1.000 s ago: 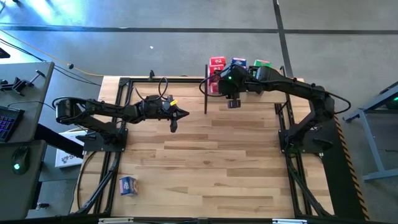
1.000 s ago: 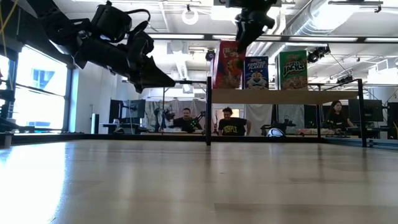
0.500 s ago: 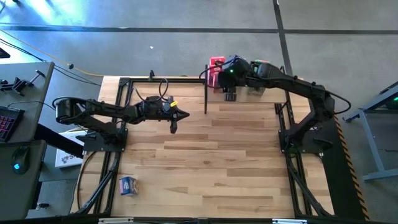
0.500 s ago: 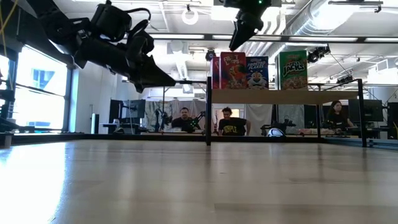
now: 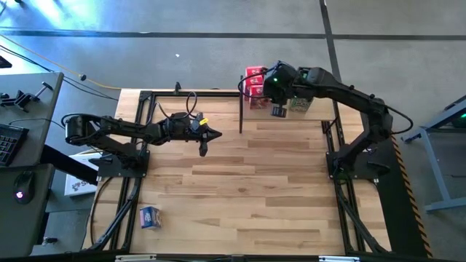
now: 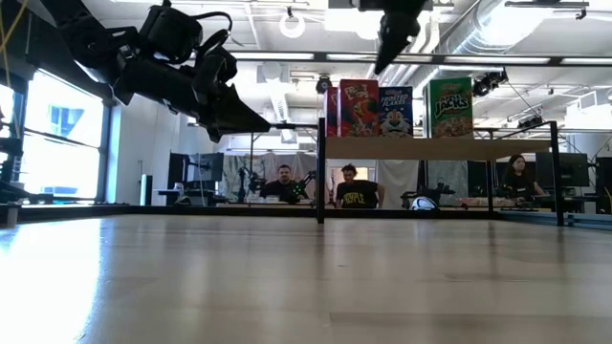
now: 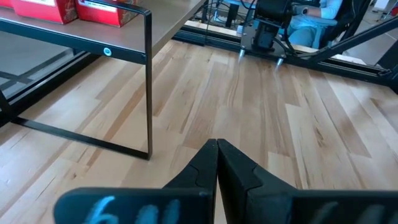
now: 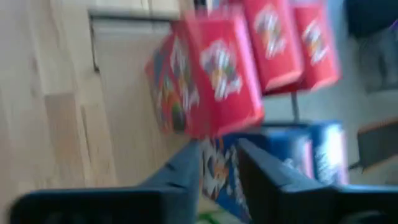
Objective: Stack cereal on shelf
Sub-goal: Put the red cereal box on the shelf and aligned with the other red cereal boxes
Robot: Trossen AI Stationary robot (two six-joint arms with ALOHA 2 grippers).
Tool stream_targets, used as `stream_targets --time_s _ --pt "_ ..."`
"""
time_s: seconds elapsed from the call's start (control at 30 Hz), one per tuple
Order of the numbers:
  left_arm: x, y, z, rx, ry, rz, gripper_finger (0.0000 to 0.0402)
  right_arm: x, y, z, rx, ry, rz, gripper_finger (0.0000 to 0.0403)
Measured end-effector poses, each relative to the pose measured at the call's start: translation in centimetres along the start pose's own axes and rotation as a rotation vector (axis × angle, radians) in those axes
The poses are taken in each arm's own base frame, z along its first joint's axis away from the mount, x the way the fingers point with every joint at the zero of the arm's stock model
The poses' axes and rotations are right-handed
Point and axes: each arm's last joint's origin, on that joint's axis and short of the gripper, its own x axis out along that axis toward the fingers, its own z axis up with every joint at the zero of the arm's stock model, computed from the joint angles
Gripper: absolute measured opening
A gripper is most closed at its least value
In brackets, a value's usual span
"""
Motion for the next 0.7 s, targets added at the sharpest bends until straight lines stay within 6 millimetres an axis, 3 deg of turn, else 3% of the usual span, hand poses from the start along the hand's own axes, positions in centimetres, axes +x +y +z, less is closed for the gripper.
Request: stream_targets --time_s 0.13,0.2,0.43,0.7 --pt "0.0 0.0 0.0 0.0 0.0 0.0 0.0 1.7 0.0 -1.2 0.052 0.086 0.013 0.0027" --pt "0.0 0.0 0.0 0.0 0.0 0.0 0.0 2.6 -0.1 -1.7 0.063 0.108 -0.004 0.0008" --pt "0.0 0.0 0.0 0.0 0.0 0.0 0.0 5.4 0.0 -2.3 0.111 0.083 -0.02 0.0015" --pt "0.0 0.0 0.0 0.0 0.0 0.0 0.0 6.9 0.7 -2.4 0.125 0.028 -0.001 0.0004"
